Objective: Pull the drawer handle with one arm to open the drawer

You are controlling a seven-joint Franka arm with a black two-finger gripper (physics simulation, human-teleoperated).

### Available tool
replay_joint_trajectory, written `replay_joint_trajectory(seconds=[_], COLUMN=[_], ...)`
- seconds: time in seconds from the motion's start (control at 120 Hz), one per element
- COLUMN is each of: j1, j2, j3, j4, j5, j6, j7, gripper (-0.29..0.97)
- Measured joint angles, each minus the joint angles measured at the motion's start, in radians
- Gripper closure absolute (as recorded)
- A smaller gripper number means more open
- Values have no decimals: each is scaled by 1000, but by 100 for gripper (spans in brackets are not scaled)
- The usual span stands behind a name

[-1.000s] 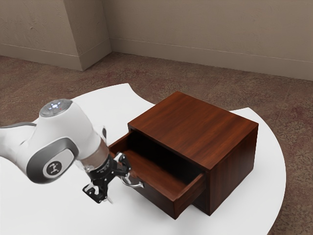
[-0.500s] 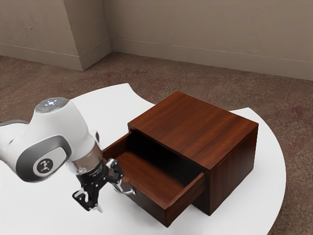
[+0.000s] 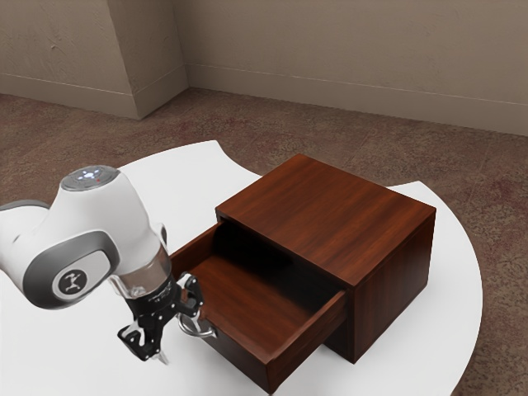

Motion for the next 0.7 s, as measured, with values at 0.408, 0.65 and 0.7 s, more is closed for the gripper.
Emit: replay_joint_trajectory(seconds=[0.408, 0.65, 0.7], j1=[-23, 212, 240], j2=[-61, 340, 415], j3=[3, 123, 195], j4=[10, 737, 914], j5=[3, 28, 84], j6=[-46, -309, -372], j7=[-21, 62, 157], gripper=[17, 9, 7])
